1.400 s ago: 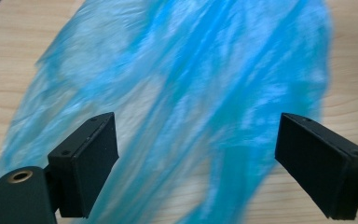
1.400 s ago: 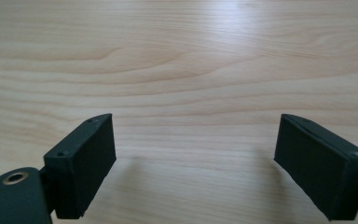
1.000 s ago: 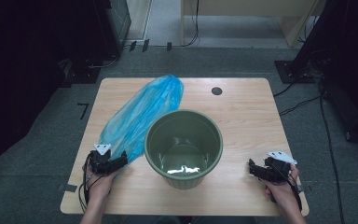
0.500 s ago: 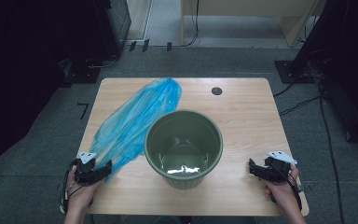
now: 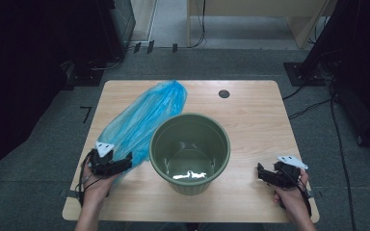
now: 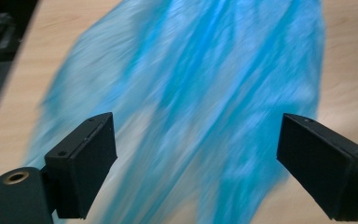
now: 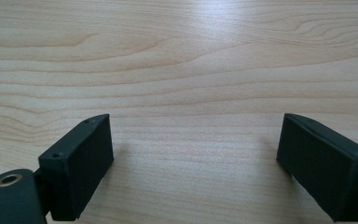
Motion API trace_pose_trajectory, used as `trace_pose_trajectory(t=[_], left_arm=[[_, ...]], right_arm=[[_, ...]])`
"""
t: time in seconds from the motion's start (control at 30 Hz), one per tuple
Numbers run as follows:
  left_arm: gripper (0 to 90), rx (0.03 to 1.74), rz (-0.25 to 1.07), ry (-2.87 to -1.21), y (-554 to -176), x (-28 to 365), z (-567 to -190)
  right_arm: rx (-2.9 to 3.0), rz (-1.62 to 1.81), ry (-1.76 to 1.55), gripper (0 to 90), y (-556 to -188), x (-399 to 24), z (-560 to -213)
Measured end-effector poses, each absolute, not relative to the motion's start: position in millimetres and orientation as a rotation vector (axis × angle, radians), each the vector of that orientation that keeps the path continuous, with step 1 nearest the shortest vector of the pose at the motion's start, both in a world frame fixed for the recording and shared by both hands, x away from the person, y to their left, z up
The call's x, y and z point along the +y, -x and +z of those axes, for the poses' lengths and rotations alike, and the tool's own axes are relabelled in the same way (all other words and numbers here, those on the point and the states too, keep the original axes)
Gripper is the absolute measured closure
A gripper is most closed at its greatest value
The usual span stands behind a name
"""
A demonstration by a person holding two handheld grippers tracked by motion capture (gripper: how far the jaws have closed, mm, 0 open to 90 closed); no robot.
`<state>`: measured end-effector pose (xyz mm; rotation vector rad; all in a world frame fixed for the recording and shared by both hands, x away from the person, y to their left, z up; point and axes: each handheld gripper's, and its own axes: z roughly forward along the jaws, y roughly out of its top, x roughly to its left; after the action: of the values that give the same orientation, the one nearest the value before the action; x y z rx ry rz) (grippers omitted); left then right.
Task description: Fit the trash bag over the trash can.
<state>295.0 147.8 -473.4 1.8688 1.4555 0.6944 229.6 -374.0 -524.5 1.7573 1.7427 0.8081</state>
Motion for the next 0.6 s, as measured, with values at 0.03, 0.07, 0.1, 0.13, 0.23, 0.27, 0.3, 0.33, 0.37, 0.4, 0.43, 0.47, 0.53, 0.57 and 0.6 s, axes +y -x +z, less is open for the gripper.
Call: trace_pose_trajectory(t=[0.03,0.07,0.1,0.13,0.23,0.27,0.3,0.33,0.37,0.4,0.43,0.47,0.53,0.57,0.6], left_arm=[[9.2,1.451,0.697,-1.88,-303.0,140.3,-474.0],[7.9,1.452,0.702,-1.887,-309.0,135.0,-474.4],[6.3,1.45,0.705,-1.896,-316.7,128.7,-474.5],[2.8,1.445,0.709,-1.902,-323.9,123.4,-474.7],[0.5,1.472,0.727,-1.94,-341.7,113.7,-478.1],[0.0,1.489,0.725,-1.943,-346.0,113.1,-480.7],[0.0,1.504,0.718,-1.95,-349.7,113.4,-483.5],[0.0,1.523,0.703,-1.961,-352.3,113.8,-486.1],[0.0,1.534,0.692,-1.966,-353.6,114.1,-488.6],[0.0,1.533,0.676,-1.973,-353.6,114.3,-491.1],[0.0,1.528,0.666,-1.985,-352.6,114.0,-493.5],[0.0,1.534,0.663,-2.006,-351.5,113.3,-496.1],[2.4,1.548,0.667,-2.023,-348.8,112.8,-502.3],[4.5,1.562,0.665,-2.033,-347.6,112.6,-505.6],[6.0,1.573,0.661,-2.021,-346.0,113.4,-507.9]], right_arm=[[1.744,0.806,-1.754,10.6,-229.8,-373.8,-524.6],[1.745,0.804,-1.754,10.6,-229.8,-373.6,-524.6],[1.745,0.803,-1.753,10.5,-229.8,-373.6,-524.6],[1.745,0.804,-1.753,10.5,-229.8,-373.6,-524.6],[1.744,0.809,-1.757,10.5,-229.7,-373.8,-524.6],[1.744,0.809,-1.757,10.5,-229.7,-373.9,-524.6],[1.745,0.81,-1.756,10.5,-229.6,-373.9,-524.6],[1.746,0.811,-1.755,10.5,-229.6,-373.9,-524.6],[1.747,0.812,-1.752,10.5,-229.7,-374.0,-524.6],[1.748,0.811,-1.752,10.5,-229.7,-373.9,-524.6],[1.751,0.811,-1.75,10.5,-229.7,-373.9,-524.6],[1.754,0.81,-1.748,10.5,-229.7,-373.8,-524.6],[1.758,0.807,-1.744,10.5,-229.7,-373.6,-524.6],[1.758,0.805,-1.743,10.5,-229.8,-373.4,-524.6],[1.759,0.804,-1.742,10.5,-229.8,-373.4,-524.6]])
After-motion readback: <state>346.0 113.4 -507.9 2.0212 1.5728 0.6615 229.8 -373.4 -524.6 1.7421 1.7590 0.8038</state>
